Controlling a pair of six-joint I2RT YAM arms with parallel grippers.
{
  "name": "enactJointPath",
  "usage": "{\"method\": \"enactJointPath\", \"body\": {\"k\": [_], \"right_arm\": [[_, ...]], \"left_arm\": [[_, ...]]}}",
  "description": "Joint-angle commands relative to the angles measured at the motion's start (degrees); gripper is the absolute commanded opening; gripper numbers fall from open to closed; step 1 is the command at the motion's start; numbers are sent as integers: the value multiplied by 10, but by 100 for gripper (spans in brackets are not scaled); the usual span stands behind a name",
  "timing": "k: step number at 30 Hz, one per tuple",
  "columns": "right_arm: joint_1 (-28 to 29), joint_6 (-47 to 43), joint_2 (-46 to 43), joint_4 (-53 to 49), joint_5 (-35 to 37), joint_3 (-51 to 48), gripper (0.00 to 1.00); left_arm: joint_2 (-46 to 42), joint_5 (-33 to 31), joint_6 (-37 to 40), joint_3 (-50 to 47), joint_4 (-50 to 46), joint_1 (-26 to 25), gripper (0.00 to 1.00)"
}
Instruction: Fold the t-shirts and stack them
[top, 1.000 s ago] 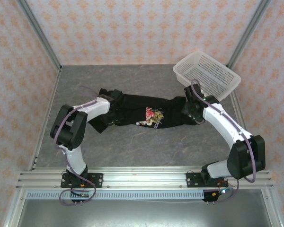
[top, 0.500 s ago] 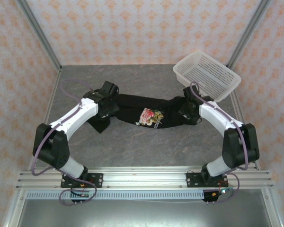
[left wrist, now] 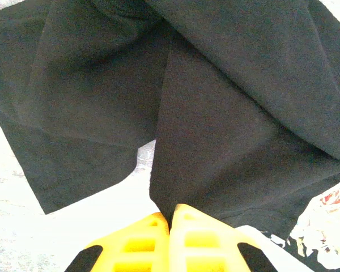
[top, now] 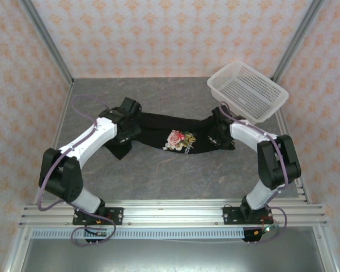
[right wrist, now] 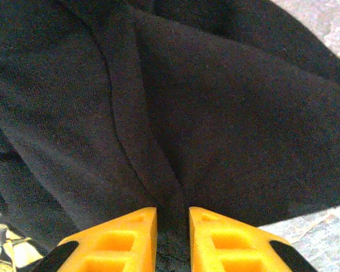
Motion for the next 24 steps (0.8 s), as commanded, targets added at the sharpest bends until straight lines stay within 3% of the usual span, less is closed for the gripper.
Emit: {"method": "enactJointPath", "body": {"k": [1,4,8,13,24], "right_arm": [[1,3,-12,2,14,-4,11],[2,-2,-31,-23,42,9,0],[2,-23,-60,-74,90,45,0],[0,-44,-45,-123,95,93,0],[-2,-53,-47,-150,103,76,0]], "left_arm": [[-7,-21,1,18,-32,5,0],[-9,-29,2,31,-41,7,0],[-7,-32,1,60,-55,15,0],[4,-21,4,94,-60,26,0],[-7,-14,2,87,-68,29,0]]}}
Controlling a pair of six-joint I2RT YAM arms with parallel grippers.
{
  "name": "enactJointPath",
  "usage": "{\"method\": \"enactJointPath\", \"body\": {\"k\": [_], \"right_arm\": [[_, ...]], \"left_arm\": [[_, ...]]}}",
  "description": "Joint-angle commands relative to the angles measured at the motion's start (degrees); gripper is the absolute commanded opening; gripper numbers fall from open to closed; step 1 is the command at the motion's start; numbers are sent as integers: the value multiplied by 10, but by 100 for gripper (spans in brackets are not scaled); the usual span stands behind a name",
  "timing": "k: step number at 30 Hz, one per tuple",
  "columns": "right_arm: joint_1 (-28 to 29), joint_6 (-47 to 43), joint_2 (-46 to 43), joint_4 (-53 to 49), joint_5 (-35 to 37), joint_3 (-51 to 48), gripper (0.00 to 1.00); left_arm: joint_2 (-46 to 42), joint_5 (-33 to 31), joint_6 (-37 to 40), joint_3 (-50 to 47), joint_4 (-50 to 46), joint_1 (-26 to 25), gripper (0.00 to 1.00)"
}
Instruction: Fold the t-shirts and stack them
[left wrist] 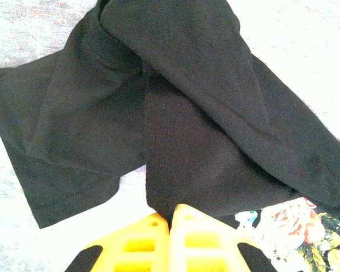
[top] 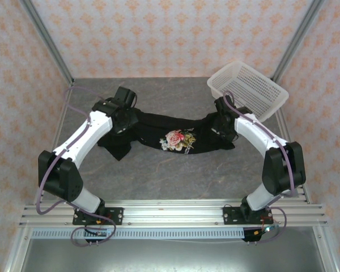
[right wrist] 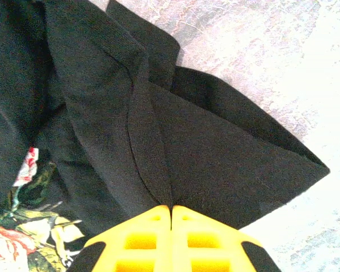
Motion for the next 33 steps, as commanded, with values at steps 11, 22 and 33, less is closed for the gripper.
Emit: {"method": "enactJointPath", "body": {"k": [11,22,33], "right_arm": [[14,-106,-110,-26,-45,-114,32],[-55,105,-180,134,-93,-201,43],[-67,23,-80,159,-113,-208,43]], "left_arm": [[-59,-44,15,-63,-49,17,0],[-52,-28,18,-72,-30,17,0],[-50,-23,22,-70,-25,17,0]]}}
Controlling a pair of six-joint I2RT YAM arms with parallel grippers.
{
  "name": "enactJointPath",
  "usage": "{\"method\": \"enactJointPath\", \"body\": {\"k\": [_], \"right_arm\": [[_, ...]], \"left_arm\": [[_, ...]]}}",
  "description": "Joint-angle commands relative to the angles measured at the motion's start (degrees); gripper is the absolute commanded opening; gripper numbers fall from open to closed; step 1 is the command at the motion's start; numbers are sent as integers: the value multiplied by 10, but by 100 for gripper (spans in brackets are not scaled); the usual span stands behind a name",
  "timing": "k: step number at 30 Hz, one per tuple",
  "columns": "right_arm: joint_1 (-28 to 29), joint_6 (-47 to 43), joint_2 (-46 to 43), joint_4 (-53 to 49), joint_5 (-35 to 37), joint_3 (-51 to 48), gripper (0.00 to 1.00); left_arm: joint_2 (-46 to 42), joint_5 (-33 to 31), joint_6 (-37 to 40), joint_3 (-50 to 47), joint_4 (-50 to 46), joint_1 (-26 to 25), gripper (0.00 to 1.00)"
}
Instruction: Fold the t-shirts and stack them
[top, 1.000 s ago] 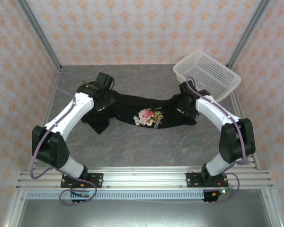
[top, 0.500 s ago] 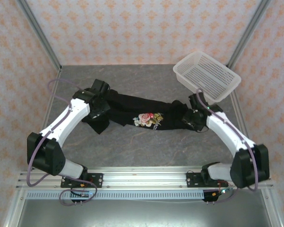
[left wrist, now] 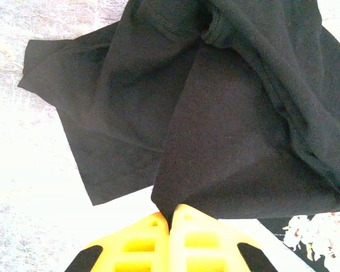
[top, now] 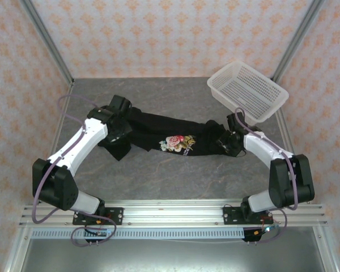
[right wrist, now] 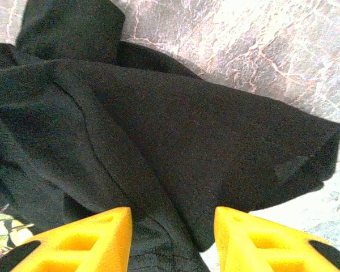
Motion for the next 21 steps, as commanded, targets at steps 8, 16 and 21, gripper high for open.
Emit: {"method": "enactJointPath", "body": {"k": [8,16,21], "right_arm": [[-1,20,4,24,-38,-14,39],[3,39,-14,-9,-35,-33,26],[7,47,-7,-8,-41,-27,26]], "left_arm": [[10,-6,4,9,4,3,0],[16,-4,1,11,12,3,0],[20,-2,-1,14,15,3,0]]}}
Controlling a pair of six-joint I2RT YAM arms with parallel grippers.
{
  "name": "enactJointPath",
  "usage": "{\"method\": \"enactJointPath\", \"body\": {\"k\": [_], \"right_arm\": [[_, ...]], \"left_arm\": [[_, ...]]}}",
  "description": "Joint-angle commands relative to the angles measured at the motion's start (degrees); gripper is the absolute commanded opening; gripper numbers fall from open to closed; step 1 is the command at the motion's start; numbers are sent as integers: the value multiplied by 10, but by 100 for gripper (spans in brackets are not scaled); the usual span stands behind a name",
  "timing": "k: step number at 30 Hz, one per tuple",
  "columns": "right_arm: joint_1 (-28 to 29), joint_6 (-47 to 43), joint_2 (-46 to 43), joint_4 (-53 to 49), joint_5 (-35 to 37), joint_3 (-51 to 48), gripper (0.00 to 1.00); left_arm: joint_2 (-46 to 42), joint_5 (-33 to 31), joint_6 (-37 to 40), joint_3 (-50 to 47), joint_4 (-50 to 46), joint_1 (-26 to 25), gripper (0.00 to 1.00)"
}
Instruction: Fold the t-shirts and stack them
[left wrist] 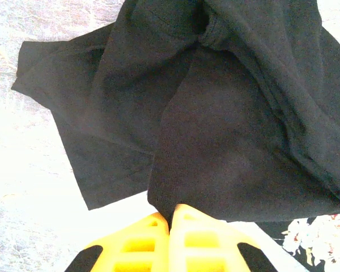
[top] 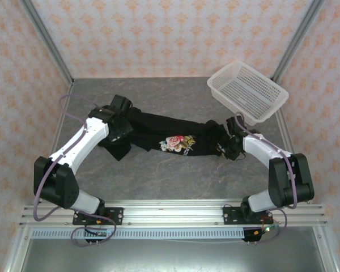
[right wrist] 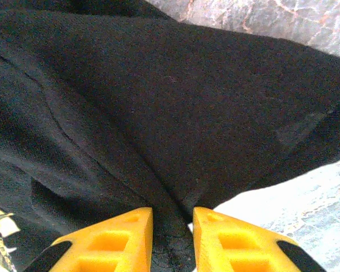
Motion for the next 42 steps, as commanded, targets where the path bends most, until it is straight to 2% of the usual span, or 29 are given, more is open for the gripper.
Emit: {"method": "enactJointPath", "body": {"k": [1,8,10,13,15,21,25,31,37,42], "right_arm": [[8,14,-7,-16,-2,4,26],[26,22,1,-14,-3,20,25],[29,26,3,-16,-2,23,20],[32,30,-6,-25,12,25,5],[32,24,-15,-40,30,33,0],[31,-15,-35,-96,82,108,0],[30,-70,-21,-129,120,210,0],[27,-164,42,-145,143,410,0],[25,-227,107,-146,147,599,0],[14,-236,159,-130,114,713,0]], "left_arm": [[9,-3,-1,13,4,2,0],[8,-3,-5,8,8,3,0],[8,-3,-5,8,8,3,0],[7,-6,-5,9,7,3,0],[6,-9,-5,14,5,3,0],[12,-20,-4,59,-17,9,0],[32,-21,-3,136,-32,41,0],[92,2,-6,315,-50,102,0],[139,38,-21,499,-54,153,0],[177,67,-42,636,-34,193,0]]}}
